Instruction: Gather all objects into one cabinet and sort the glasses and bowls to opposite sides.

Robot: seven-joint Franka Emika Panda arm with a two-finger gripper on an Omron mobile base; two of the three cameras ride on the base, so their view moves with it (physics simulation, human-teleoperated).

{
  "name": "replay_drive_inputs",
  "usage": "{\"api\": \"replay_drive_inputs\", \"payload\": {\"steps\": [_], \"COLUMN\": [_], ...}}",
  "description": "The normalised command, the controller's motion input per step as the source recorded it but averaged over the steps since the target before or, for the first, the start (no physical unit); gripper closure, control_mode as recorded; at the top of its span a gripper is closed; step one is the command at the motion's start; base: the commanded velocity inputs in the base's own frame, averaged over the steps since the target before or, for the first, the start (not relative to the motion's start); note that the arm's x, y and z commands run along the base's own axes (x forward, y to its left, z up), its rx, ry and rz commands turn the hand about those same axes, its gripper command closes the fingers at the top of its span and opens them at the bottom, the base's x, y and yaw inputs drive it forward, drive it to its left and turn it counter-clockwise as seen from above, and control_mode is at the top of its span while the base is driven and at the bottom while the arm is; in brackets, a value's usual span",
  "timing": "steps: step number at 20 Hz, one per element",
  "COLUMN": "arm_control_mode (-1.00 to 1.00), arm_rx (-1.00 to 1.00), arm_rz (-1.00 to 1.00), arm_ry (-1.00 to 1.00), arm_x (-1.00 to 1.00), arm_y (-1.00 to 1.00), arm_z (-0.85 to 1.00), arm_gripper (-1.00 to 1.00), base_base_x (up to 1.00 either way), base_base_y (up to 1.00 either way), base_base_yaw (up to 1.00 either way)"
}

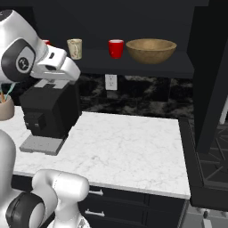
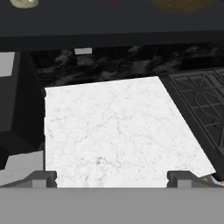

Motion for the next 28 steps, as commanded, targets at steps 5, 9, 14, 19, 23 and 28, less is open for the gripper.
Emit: {"api": "replay_drive_inputs", "payload": {"steps": [5, 9, 14, 19, 23, 28], "arm_control_mode": [-1.0, -1.0, -1.0, -1.0, -1.0, -1.0], "arm_rx": [-0.16, -0.1, -0.01, 0.0, 0.0, 0.0], "arm_rz": [0.0, 0.0, 0.0, 0.0, 0.0, 0.0], "arm_ry": [-0.28, -0.22, -0.03, 0.0, 0.0, 0.02], "arm_x": [0.24, 0.27, 0.37, 0.39, 0.43, 0.6], "arm_y": [-0.08, -0.12, -0.14, -0.1, 0.0, 0.0], "arm_z": [-0.07, 0.09, 0.16, 0.59, 0.34, -0.05], "arm_gripper": [-1.0, -1.0, -1.0, -1.0, -1.0, -1.0], "base_base_x": [0.0, 0.0, 0.0, 0.0, 0.0, 0.0], "base_base_y": [0.0, 0.0, 0.0, 0.0, 0.0, 0.0], "base_base_yaw": [0.0, 0.0, 0.0, 0.0, 0.0, 0.0]}}
